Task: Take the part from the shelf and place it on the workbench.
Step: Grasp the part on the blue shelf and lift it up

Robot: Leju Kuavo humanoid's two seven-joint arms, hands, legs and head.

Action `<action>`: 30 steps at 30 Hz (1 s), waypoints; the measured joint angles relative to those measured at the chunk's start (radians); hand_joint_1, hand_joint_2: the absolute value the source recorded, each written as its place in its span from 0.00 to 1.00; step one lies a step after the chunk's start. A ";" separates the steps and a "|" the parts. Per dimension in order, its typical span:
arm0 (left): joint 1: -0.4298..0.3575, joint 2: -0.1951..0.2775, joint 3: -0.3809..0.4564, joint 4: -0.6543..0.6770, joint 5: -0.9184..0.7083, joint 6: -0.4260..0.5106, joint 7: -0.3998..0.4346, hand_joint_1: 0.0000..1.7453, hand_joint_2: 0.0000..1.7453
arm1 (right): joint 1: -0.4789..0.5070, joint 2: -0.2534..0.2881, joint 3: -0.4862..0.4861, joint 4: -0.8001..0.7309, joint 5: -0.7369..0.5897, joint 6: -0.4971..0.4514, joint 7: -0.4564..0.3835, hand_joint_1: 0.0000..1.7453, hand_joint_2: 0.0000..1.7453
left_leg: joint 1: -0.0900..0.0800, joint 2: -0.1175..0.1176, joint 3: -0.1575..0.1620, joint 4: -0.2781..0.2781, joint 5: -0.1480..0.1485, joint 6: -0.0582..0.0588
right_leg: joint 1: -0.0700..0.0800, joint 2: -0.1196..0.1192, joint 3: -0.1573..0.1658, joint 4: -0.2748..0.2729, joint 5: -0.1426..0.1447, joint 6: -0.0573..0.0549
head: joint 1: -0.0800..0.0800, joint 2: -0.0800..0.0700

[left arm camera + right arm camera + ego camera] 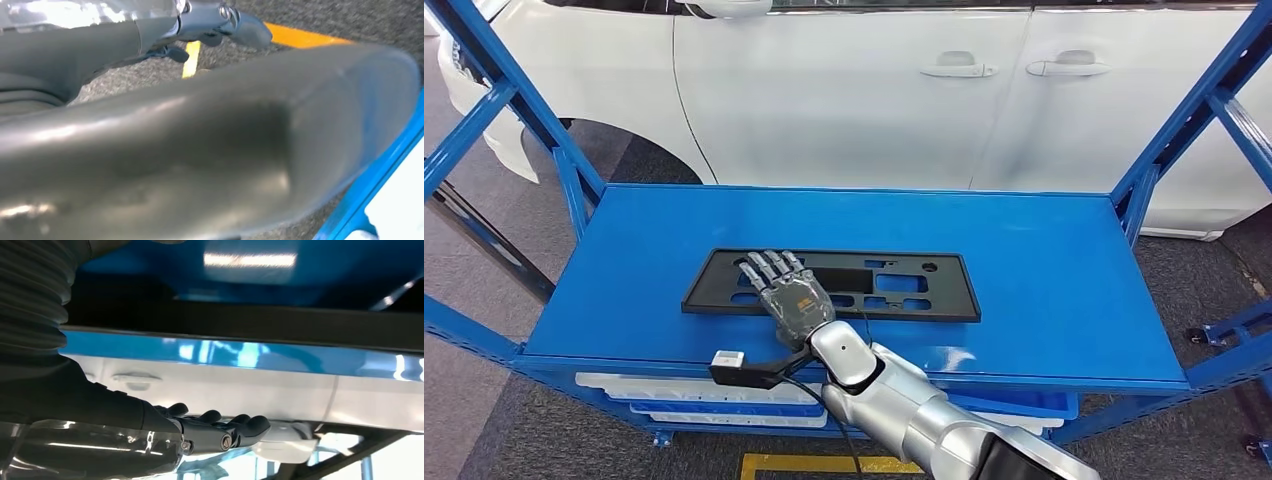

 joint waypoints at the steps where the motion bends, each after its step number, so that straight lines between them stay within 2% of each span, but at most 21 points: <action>1: -0.001 0.000 0.000 0.000 -0.002 -0.001 0.000 0.00 0.00 | -0.004 -0.004 -0.007 0.012 0.006 -0.006 0.008 0.00 1.00 | -0.002 -0.001 0.014 -0.032 0.007 0.006 | 0.001 0.001 -0.002 0.002 -0.001 0.005 | 0.000 0.000; 2: -0.001 0.000 0.000 0.000 -0.003 -0.002 0.000 0.00 0.00 | -0.007 -0.009 -0.014 0.023 0.012 -0.011 0.016 0.00 1.00 | -0.005 -0.002 0.017 -0.039 0.003 0.014 | 0.002 0.001 -0.003 0.002 -0.001 0.010 | 0.001 0.000; 3: 0.000 0.001 0.000 0.000 -0.003 -0.002 -0.001 0.00 0.00 | -0.009 -0.014 -0.023 0.033 0.020 -0.017 0.025 0.05 1.00 | -0.007 -0.003 0.015 -0.040 0.005 0.021 | 0.002 0.001 -0.004 0.001 0.000 0.016 | 0.001 0.000; 5: 0.001 0.001 0.000 0.000 -0.003 -0.002 -0.002 0.00 0.00 | -0.014 -0.024 -0.041 0.049 0.038 -0.024 0.043 0.53 1.00 | -0.005 -0.002 0.018 -0.045 0.008 0.035 | 0.001 0.001 -0.006 0.010 -0.009 0.027 | 0.001 0.000; 7: -0.001 0.002 0.001 0.000 -0.002 -0.002 -0.004 0.00 0.00 | -0.020 -0.036 -0.058 0.062 0.052 -0.025 0.059 0.98 1.00 | -0.003 0.000 0.021 -0.052 0.012 0.048 | -0.001 0.000 -0.041 0.087 -0.055 0.035 | 0.002 0.000; 9: -0.001 0.003 0.002 0.000 -0.001 -0.002 -0.006 0.00 0.00 | -0.020 -0.049 -0.071 0.074 0.066 -0.022 0.075 1.00 1.00 | -0.006 0.000 0.020 -0.051 0.011 0.053 | -0.001 -0.001 -0.110 0.229 -0.119 0.039 | 0.002 0.000; 10: 0.000 0.003 0.004 0.000 -0.001 -0.002 -0.007 0.00 0.00 | -0.018 -0.056 -0.077 0.079 0.075 -0.022 0.085 1.00 1.00 | -0.007 0.000 0.019 -0.049 0.010 0.055 | -0.001 -0.001 -0.138 0.283 -0.134 0.039 | 0.002 0.000; 11: 0.001 0.004 0.005 0.000 -0.001 -0.002 -0.007 0.00 0.00 | -0.017 -0.061 -0.083 0.083 0.084 -0.022 0.094 1.00 1.00 | -0.009 0.000 0.019 -0.047 0.009 0.055 | -0.001 -0.001 -0.150 0.303 -0.130 0.038 | 0.002 0.000; 12: 0.002 0.004 0.006 0.000 -0.001 -0.003 -0.008 0.00 0.00 | -0.016 -0.067 -0.090 0.085 0.093 -0.022 0.103 1.00 1.00 | -0.010 -0.001 0.019 -0.045 0.008 0.055 | -0.001 -0.001 -0.143 0.283 -0.109 0.036 | 0.002 0.000; 14: 0.002 0.004 0.008 0.000 -0.002 -0.004 -0.009 0.00 0.00 | -0.017 -0.074 -0.101 0.087 0.107 -0.023 0.114 1.00 1.00 | -0.012 -0.002 0.019 -0.041 0.005 0.053 | 0.000 -0.001 -0.084 0.158 -0.039 0.027 | 0.002 0.000; 16: 0.000 0.004 0.008 0.000 -0.002 -0.005 -0.009 0.00 0.00 | -0.019 -0.077 -0.112 0.087 0.123 -0.024 0.123 1.00 1.00 | -0.017 -0.002 0.017 -0.035 0.002 0.047 | 0.004 -0.002 -0.033 0.048 -0.002 0.017 | 0.001 0.000; 18: -0.001 0.004 0.010 0.000 -0.002 -0.005 -0.009 0.00 0.00 | -0.020 -0.080 -0.126 0.088 0.142 -0.025 0.135 1.00 1.00 | -0.019 -0.002 0.014 -0.033 0.001 0.037 | 0.009 -0.002 -0.022 0.019 0.000 0.010 | 0.000 0.000; 20: -0.001 0.004 0.014 0.000 -0.002 -0.005 -0.009 0.00 0.00 | -0.021 -0.085 -0.141 0.088 0.157 -0.026 0.146 1.00 1.00 | -0.017 -0.002 0.015 -0.033 -0.001 0.026 | 0.007 -0.002 -0.021 0.015 0.003 0.001 | 0.001 0.000; 21: -0.001 0.005 0.016 0.000 -0.002 -0.005 -0.009 0.00 0.00 | -0.021 -0.087 -0.146 0.088 0.161 -0.026 0.149 1.00 1.00 | -0.016 -0.001 0.011 -0.020 -0.012 0.021 | 0.005 -0.003 -0.019 0.011 0.005 -0.004 | 0.000 0.000; 23: -0.001 0.006 0.020 0.000 -0.002 -0.005 -0.009 0.00 0.00 | -0.021 -0.089 -0.154 0.088 0.166 -0.026 0.151 1.00 1.00 | -0.013 -0.001 -0.026 0.064 -0.063 0.011 | 0.000 -0.004 -0.016 0.006 0.008 -0.012 | -0.004 0.000; 25: -0.001 0.006 0.023 0.000 -0.001 -0.005 -0.009 0.00 0.00 | -0.020 -0.090 -0.159 0.089 0.172 -0.026 0.152 1.00 1.00 | -0.010 0.000 -0.091 0.203 -0.125 0.004 | 0.001 -0.004 -0.016 0.006 0.007 -0.016 | -0.006 0.000; 26: 0.000 0.006 0.024 0.000 -0.001 -0.005 -0.009 0.00 0.00 | -0.020 -0.091 -0.161 0.090 0.176 -0.026 0.153 1.00 1.00 | -0.009 0.000 -0.114 0.251 -0.138 0.002 | 0.002 -0.004 -0.016 0.007 0.007 -0.016 | -0.006 0.000; 27: 0.000 0.006 0.024 0.000 0.000 -0.005 -0.009 0.00 0.00 | -0.020 -0.091 -0.163 0.091 0.181 -0.026 0.155 1.00 1.00 | -0.009 0.000 -0.121 0.263 -0.132 0.002 | 0.002 -0.003 -0.015 0.007 0.007 -0.016 | -0.006 0.000; 28: 0.000 0.006 0.025 0.000 0.000 -0.004 -0.010 0.00 0.00 | -0.020 -0.091 -0.166 0.092 0.186 -0.026 0.157 1.00 1.00 | -0.009 0.000 -0.114 0.248 -0.114 0.002 | 0.002 -0.003 -0.014 0.007 0.006 -0.015 | -0.007 0.000; 30: 0.000 0.008 0.026 0.000 0.000 -0.005 -0.011 0.00 0.00 | -0.020 -0.091 -0.174 0.094 0.194 -0.026 0.160 1.00 1.00 | -0.009 0.000 -0.058 0.134 -0.051 0.008 | 0.003 -0.003 -0.010 0.007 0.005 -0.013 | -0.007 0.000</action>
